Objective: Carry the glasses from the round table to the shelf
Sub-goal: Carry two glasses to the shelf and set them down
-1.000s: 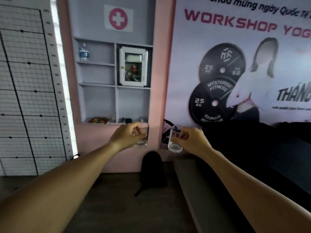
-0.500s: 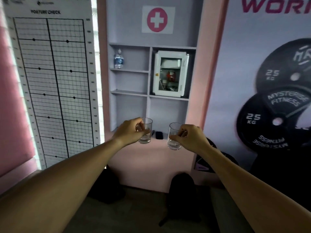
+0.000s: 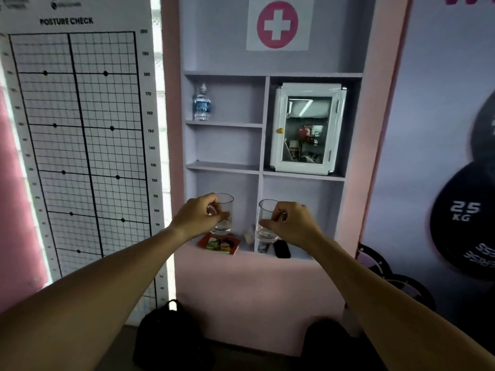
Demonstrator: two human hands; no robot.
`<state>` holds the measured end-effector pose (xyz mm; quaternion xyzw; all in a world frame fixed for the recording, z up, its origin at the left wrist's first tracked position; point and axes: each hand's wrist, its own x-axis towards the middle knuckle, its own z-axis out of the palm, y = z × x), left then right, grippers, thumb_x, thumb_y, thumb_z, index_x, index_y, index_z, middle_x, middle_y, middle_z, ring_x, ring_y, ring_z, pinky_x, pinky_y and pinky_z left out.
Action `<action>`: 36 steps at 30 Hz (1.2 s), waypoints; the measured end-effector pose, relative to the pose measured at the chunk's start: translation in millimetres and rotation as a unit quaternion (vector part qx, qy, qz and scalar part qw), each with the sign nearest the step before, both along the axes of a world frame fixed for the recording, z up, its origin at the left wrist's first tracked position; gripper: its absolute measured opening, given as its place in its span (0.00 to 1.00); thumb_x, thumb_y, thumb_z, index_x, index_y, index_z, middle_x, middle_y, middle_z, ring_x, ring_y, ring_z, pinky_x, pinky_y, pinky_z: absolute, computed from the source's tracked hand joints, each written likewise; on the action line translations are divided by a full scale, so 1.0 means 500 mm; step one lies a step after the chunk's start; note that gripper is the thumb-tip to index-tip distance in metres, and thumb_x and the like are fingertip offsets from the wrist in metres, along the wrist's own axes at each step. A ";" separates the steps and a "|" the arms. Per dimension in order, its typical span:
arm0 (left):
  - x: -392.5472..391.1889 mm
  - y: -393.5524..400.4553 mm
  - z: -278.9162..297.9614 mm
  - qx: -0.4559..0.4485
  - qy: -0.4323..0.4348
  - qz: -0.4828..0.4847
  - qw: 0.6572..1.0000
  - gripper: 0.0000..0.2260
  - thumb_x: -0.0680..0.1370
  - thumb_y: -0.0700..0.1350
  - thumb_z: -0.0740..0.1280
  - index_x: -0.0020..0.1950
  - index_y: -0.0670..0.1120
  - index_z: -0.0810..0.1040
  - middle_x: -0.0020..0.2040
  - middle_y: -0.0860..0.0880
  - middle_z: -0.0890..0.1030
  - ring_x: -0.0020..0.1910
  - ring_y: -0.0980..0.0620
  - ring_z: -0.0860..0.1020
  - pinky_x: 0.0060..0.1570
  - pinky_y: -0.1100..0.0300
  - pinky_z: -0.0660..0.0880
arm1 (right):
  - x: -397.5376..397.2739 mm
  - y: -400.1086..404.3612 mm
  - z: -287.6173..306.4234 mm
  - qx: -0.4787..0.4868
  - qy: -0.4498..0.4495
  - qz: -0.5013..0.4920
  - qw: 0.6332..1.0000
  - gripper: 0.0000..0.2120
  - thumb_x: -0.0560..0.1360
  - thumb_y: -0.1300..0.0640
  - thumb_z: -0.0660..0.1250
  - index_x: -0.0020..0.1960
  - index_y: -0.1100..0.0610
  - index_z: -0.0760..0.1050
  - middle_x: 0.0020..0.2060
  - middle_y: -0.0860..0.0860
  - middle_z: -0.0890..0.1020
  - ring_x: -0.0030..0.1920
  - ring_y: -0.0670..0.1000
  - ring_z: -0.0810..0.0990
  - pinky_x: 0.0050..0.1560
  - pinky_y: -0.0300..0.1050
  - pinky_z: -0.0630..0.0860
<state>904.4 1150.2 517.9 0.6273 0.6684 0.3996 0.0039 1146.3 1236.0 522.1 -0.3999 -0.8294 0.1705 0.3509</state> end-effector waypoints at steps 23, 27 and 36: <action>-0.468 0.643 0.028 0.058 -0.013 0.049 0.997 0.10 0.75 0.54 0.72 0.45 0.50 0.74 0.44 0.55 0.82 0.49 0.52 0.81 0.44 0.58 0.75 | -0.512 0.645 0.043 0.032 0.047 0.061 0.997 0.12 0.69 0.43 0.76 0.37 0.47 0.75 0.35 0.41 0.78 0.36 0.41 0.77 0.31 0.32 0.68; -0.532 0.746 0.080 0.087 -0.014 0.078 0.993 0.11 0.75 0.53 0.72 0.44 0.51 0.73 0.44 0.52 0.83 0.46 0.50 0.82 0.44 0.56 0.76 | -0.597 0.754 0.101 0.063 0.074 0.083 0.992 0.11 0.69 0.46 0.76 0.38 0.51 0.77 0.34 0.43 0.79 0.38 0.48 0.79 0.37 0.42 0.78; -0.668 0.894 0.101 0.097 0.000 0.133 0.986 0.11 0.75 0.54 0.72 0.43 0.50 0.73 0.40 0.53 0.80 0.41 0.51 0.79 0.39 0.58 0.73 | -0.749 0.922 0.115 0.047 0.065 0.096 0.992 0.12 0.70 0.46 0.75 0.35 0.46 0.73 0.33 0.42 0.78 0.37 0.46 0.77 0.34 0.37 0.69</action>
